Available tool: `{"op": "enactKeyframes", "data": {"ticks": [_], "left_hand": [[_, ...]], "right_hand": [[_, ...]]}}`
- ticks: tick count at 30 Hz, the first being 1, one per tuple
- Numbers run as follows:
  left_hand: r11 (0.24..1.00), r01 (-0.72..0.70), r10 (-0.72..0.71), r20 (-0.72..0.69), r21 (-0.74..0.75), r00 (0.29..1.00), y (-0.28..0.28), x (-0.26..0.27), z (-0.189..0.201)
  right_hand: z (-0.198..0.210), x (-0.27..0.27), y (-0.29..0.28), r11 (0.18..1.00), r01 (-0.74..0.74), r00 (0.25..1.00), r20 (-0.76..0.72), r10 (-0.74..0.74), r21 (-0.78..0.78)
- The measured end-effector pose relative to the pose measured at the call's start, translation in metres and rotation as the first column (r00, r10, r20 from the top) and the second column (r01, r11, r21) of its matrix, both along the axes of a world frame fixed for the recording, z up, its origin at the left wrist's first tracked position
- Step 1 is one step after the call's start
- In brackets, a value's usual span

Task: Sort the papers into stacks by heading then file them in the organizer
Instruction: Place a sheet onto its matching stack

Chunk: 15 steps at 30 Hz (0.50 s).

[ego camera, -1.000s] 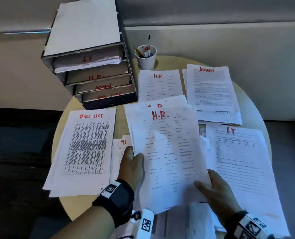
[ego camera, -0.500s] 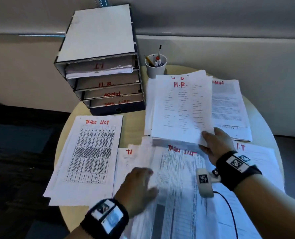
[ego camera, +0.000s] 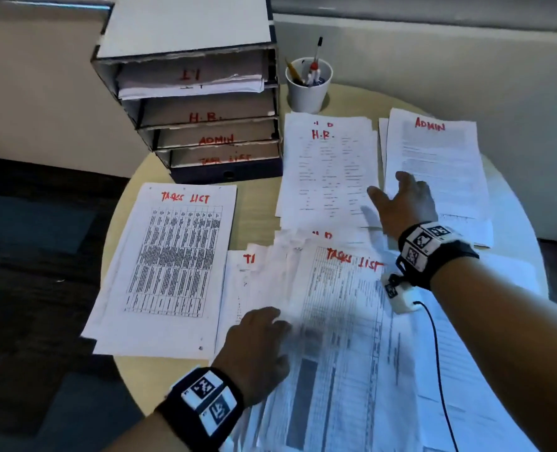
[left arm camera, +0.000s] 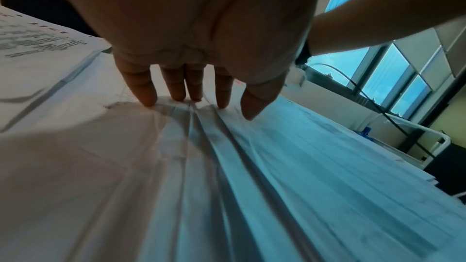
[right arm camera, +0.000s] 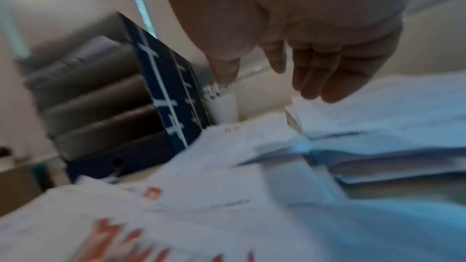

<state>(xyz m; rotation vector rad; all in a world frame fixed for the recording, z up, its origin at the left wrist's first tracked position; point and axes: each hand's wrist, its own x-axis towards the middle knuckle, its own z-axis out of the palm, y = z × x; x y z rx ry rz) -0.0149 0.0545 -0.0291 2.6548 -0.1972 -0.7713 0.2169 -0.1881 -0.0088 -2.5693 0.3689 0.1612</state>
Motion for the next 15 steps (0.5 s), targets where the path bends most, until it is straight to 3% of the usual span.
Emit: {"op": "enactKeyframes", "data": {"ticks": [2, 4, 6, 9, 12, 15], "left_hand": [[0.997, -0.079, 0.08, 0.055, -0.013, 0.995, -0.003, 0.01, 0.001], [0.982, -0.184, 0.188, 0.103, -0.041, 0.977, -0.009, 0.026, 0.003], [0.958, -0.268, 0.278, 0.103, -0.101, 0.955, -0.02, 0.045, 0.007], [0.96, -0.27, 0.275, 0.075, -0.069, 0.959, -0.044, 0.075, 0.005], [0.931, -0.363, 0.362, 0.015, 0.048, 0.932, -0.065, 0.092, -0.003], [0.869, -0.495, 0.495, -0.021, 0.009, 0.869, -0.073, 0.102, -0.012]], "right_hand": [[0.01, -0.039, -0.01, 0.998, -0.003, 0.998, 0.067, -0.001, 0.059], [0.008, -0.096, -0.021, 0.992, -0.124, 0.992, -0.028, 0.125, 0.034], [0.002, -0.165, -0.025, 0.946, -0.325, 0.931, -0.174, 0.321, 0.005], [-0.02, -0.24, -0.025, 0.842, -0.536, 0.822, -0.267, 0.504, -0.063], [-0.036, -0.272, -0.025, 0.748, -0.642, 0.755, -0.303, 0.581, -0.166], [-0.041, -0.277, -0.029, 0.728, -0.656, 0.748, -0.303, 0.591, -0.197]]}}
